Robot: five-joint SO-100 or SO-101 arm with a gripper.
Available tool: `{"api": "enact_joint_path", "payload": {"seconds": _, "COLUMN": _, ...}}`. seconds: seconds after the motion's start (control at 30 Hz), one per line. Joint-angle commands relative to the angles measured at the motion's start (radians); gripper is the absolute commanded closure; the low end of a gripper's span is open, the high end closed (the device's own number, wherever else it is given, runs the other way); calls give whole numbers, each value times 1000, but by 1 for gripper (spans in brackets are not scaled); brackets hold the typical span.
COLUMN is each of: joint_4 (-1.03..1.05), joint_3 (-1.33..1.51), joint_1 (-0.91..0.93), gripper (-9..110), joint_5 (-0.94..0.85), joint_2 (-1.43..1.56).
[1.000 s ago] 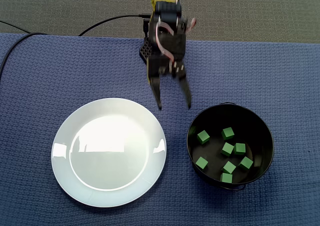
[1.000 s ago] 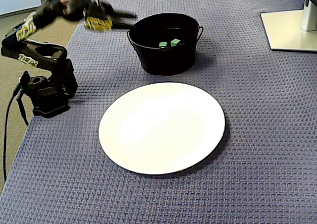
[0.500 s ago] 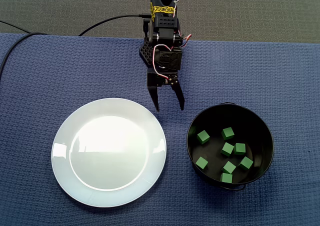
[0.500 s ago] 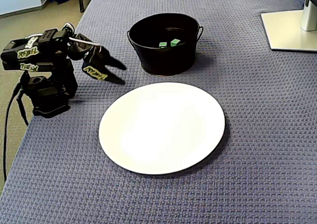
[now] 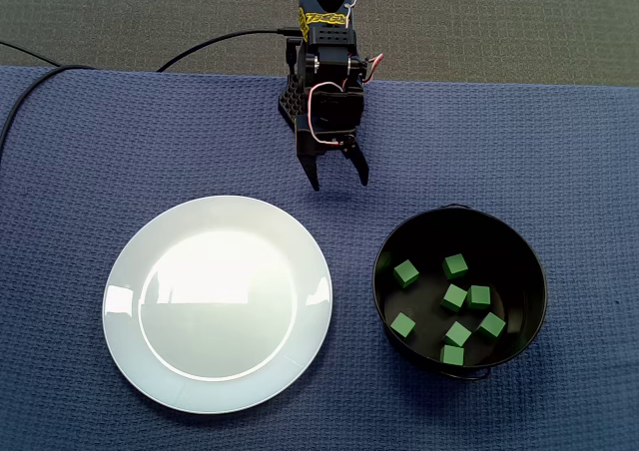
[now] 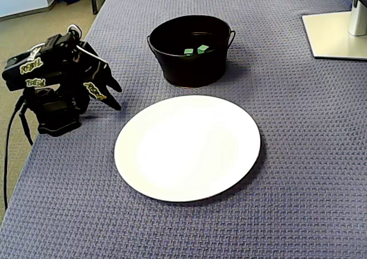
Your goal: Pick up the items on the white plate and put them in the black container.
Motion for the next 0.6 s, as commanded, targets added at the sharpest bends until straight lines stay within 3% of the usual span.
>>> {"api": "enact_joint_path", "payload": {"seconds": 0.0, "joint_4": 179, "joint_3": 18, "joint_1": 0, "gripper": 75, "joint_5": -14, "joint_2": -3}}
{"api": "enact_joint_path", "payload": {"seconds": 0.57, "joint_4": 179, "joint_3": 18, "joint_1": 2, "gripper": 76, "joint_5": -14, "joint_2": -3}}
